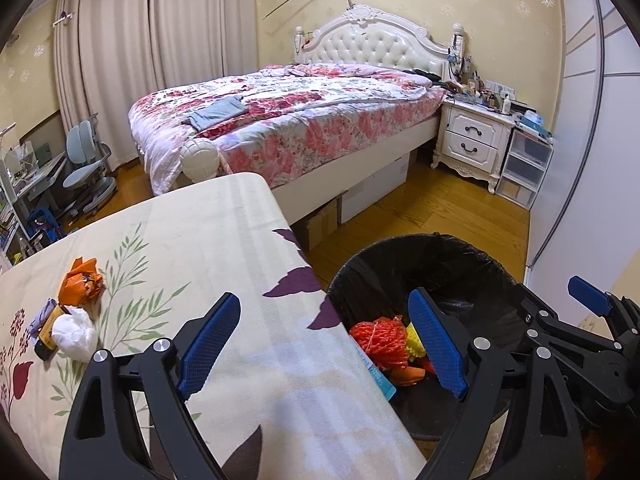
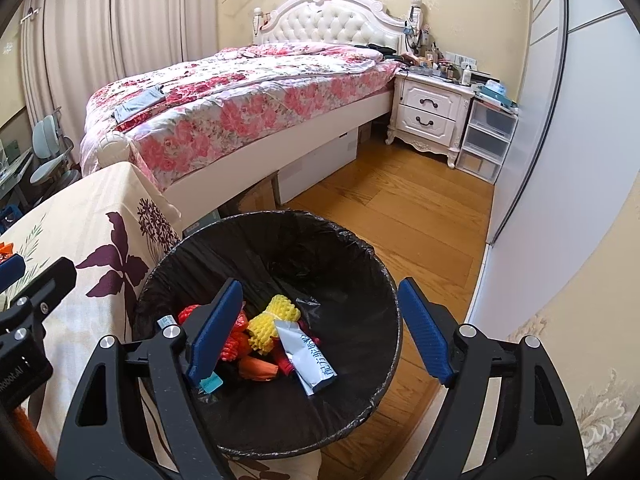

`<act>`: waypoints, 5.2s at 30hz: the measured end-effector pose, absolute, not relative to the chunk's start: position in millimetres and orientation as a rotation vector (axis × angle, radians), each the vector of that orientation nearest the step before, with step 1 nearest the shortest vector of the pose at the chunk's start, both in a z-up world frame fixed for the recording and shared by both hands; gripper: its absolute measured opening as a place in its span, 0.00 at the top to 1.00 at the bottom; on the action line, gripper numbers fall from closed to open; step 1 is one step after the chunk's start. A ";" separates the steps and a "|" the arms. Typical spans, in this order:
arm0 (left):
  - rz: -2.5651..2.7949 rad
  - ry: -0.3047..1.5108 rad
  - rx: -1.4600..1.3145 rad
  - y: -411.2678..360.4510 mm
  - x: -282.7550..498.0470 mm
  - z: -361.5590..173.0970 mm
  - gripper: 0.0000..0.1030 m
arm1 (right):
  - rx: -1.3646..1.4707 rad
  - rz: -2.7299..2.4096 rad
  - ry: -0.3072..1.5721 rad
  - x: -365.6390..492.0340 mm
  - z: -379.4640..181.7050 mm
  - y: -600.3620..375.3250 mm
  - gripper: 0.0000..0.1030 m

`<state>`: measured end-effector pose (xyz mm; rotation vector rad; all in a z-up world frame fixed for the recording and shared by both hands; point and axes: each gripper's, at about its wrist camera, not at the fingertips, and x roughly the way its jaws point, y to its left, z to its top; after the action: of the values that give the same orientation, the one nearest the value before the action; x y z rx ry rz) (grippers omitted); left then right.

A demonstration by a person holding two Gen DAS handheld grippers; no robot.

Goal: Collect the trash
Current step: 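Move both tools back over the bed toward the white bag and bottle, then grasp the white plastic bag bundle with the right tool, then grasp the yellow-and-black bottle with the left tool while the right tool holds the bag, then lift the bottle and white bag and carry them toward the black bin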

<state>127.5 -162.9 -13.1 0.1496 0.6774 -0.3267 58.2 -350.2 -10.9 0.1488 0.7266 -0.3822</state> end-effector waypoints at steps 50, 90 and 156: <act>0.255 0.760 -0.069 159.8 112.8 -28.4 0.16 | -0.086 0.270 0.791 126.4 4.1 -28.1 0.24; 0.018 0.877 -0.026 86.9 172.5 -45.1 0.54 | 0.012 0.154 0.857 133.4 -17.5 -112.4 0.57; -0.025 0.809 0.005 57.3 121.0 -29.6 0.74 | -0.020 0.144 0.831 89.0 -8.5 -119.7 0.61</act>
<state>121.0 57.3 -29.6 0.0052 0.8087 -0.0253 89.0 -119.7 -8.5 -0.0197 0.8309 0.1440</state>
